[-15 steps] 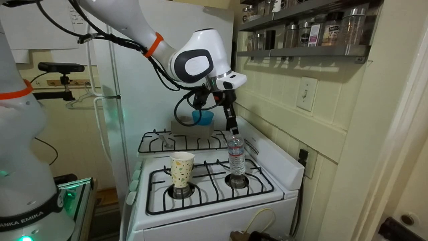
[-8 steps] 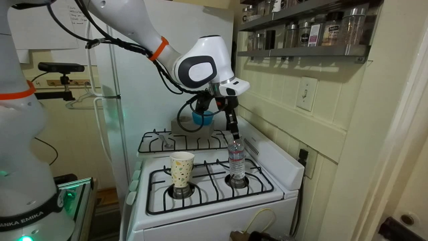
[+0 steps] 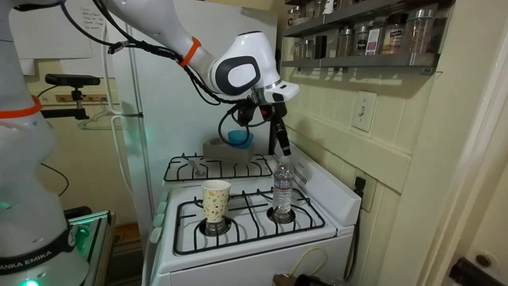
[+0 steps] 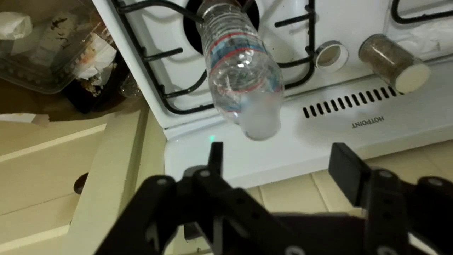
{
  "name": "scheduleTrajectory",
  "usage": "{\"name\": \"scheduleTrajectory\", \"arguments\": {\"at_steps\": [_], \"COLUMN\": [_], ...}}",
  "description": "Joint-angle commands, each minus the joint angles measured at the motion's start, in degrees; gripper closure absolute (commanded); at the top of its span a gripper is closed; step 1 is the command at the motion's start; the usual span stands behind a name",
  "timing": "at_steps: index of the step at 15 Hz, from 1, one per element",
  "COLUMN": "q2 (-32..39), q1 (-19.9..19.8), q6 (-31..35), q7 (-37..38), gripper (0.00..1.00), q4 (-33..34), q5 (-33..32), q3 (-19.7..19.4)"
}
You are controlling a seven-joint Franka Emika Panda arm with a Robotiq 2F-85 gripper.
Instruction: Put the water bottle on the back right plate.
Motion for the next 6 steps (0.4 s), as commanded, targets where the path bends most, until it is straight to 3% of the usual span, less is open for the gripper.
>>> {"name": "scheduleTrajectory", "arguments": {"at_steps": [1, 5, 6], "q2": [-4.2, -7.81, -5.39], "q1": [1.43, 5.37, 3.54], "q6": [-0.29, -5.9, -3.77], "q7": [-0.88, -14.35, -9.63], "gripper": [0.0, 0.0, 0.0], "q4": [-0.12, -1.71, 0.49], "q5": [-0.24, 12.11, 7.84], "q3": [0.62, 3.0, 2.43]}}
